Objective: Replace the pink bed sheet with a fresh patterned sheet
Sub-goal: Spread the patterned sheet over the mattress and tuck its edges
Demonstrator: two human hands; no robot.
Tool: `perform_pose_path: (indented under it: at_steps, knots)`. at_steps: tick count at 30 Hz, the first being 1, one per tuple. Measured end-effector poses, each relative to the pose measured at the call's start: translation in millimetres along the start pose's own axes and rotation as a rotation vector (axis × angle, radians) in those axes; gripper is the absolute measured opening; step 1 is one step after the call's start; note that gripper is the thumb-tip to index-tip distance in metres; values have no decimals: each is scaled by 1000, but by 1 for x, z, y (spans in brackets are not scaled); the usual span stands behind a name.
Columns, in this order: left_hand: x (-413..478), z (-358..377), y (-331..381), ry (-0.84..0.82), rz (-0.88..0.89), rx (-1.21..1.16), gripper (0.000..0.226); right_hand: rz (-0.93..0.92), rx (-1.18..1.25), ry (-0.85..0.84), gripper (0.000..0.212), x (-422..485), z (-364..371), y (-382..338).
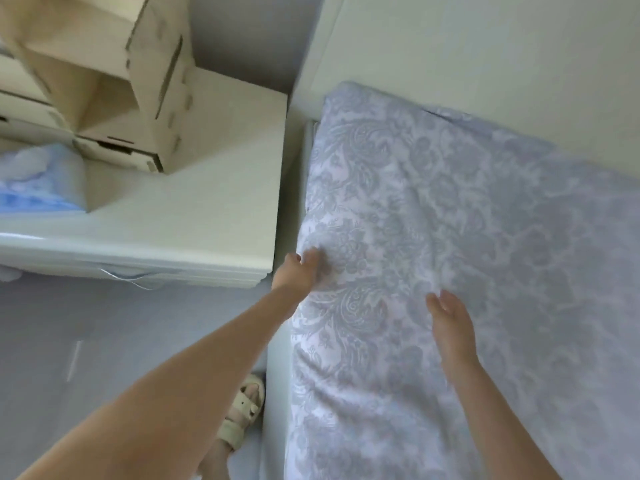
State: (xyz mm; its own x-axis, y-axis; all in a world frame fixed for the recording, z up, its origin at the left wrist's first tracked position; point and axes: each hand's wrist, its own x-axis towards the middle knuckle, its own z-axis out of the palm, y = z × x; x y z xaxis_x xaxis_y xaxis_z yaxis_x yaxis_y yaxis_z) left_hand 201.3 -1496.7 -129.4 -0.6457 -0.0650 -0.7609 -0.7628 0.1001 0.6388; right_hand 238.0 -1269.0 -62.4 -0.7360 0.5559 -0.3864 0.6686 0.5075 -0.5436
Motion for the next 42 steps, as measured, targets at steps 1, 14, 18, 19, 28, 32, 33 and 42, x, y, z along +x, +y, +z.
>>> perform_pose_path:
  at_steps: [1,14,18,19,28,32,33,42]
  knots:
    - [8,6,3,-16,-37,-33,64,5,-48,-13,51,5,-1,4]
    - [66,6,24,-114,-222,-502,79,-319,-407,34,82,0,81,52]
    - [79,2,21,-81,-244,-490,83,-290,-392,63,84,0,90,52]
    - [79,3,23,-70,-238,-489,81,-282,-390,62,85,0,89,52]
    - [64,21,4,-54,-264,-527,64,-260,-374,65,90,-1,93,54]
    - [70,23,12,-209,-294,-705,63,-254,-381,58,91,-1,98,47]
    - [72,23,13,-222,-291,-738,63,-264,-358,44,91,-2,99,44]
    - [104,18,14,-357,-224,-771,79,-758,-522,46,83,4,142,3]
